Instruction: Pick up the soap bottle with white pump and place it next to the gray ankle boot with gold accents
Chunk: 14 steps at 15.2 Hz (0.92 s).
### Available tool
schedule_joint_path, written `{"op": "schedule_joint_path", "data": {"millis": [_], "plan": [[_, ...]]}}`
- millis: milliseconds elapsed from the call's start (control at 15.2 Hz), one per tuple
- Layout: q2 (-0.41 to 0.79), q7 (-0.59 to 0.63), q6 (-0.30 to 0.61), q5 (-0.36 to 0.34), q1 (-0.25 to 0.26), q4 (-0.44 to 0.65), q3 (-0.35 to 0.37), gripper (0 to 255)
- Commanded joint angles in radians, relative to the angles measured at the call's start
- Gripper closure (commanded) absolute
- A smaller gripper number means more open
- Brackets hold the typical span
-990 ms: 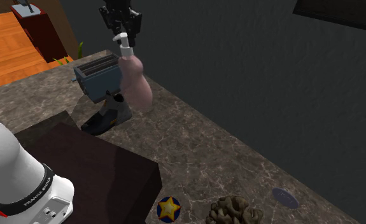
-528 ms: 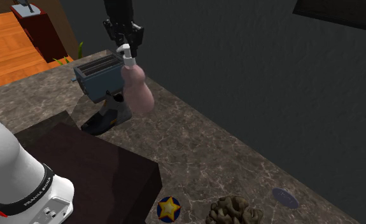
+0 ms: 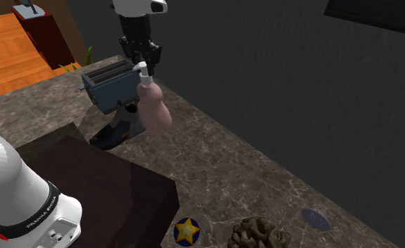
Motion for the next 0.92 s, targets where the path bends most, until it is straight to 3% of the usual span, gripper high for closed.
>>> {"op": "schedule_joint_path", "data": {"millis": [0,858], "plan": [[0.009,-0.003,0.028,0.0,-0.001,-0.016,-0.002,255],[0.108,-0.015,0.22,0.012,0.002,-0.11,-0.012,255]]}}
